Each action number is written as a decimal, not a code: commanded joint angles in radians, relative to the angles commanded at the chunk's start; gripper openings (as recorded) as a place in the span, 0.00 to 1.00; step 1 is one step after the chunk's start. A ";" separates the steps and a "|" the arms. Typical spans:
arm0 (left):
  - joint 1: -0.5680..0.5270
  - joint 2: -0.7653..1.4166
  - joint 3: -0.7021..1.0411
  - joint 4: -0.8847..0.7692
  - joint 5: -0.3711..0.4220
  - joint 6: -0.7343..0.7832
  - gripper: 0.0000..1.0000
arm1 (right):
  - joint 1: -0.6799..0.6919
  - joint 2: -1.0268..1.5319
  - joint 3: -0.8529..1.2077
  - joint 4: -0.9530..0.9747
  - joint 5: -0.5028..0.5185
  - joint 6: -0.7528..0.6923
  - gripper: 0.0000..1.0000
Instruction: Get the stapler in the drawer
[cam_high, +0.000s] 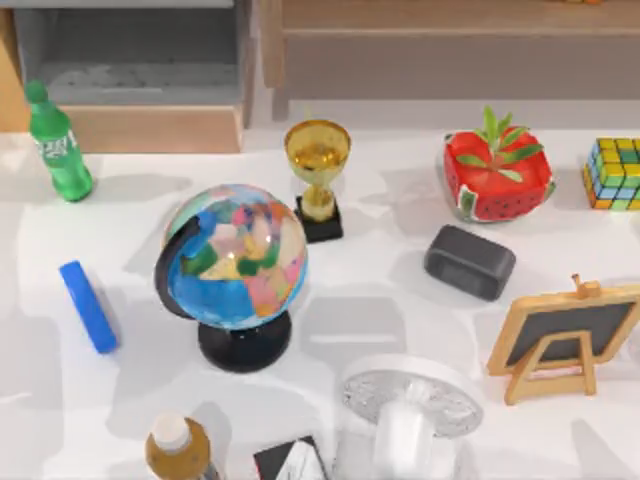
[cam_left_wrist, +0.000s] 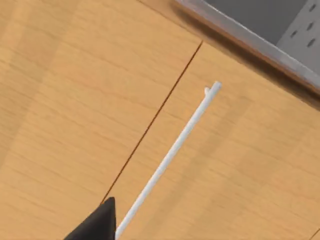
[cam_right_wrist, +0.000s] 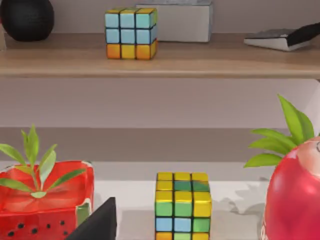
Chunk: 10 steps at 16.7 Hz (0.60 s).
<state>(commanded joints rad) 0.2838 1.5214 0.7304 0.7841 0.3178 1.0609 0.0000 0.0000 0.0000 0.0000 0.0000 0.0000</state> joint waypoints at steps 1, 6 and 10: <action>0.017 0.094 0.046 0.048 0.019 0.065 1.00 | 0.000 0.000 0.000 0.000 0.000 0.000 1.00; 0.090 0.500 0.243 0.257 0.098 0.344 1.00 | 0.000 0.000 0.000 0.000 0.000 0.000 1.00; 0.126 0.705 0.343 0.363 0.137 0.486 1.00 | 0.000 0.000 0.000 0.000 0.000 0.000 1.00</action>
<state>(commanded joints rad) 0.4095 2.2265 1.0734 1.1470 0.4550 1.5470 0.0000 0.0000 0.0000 0.0000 0.0000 0.0000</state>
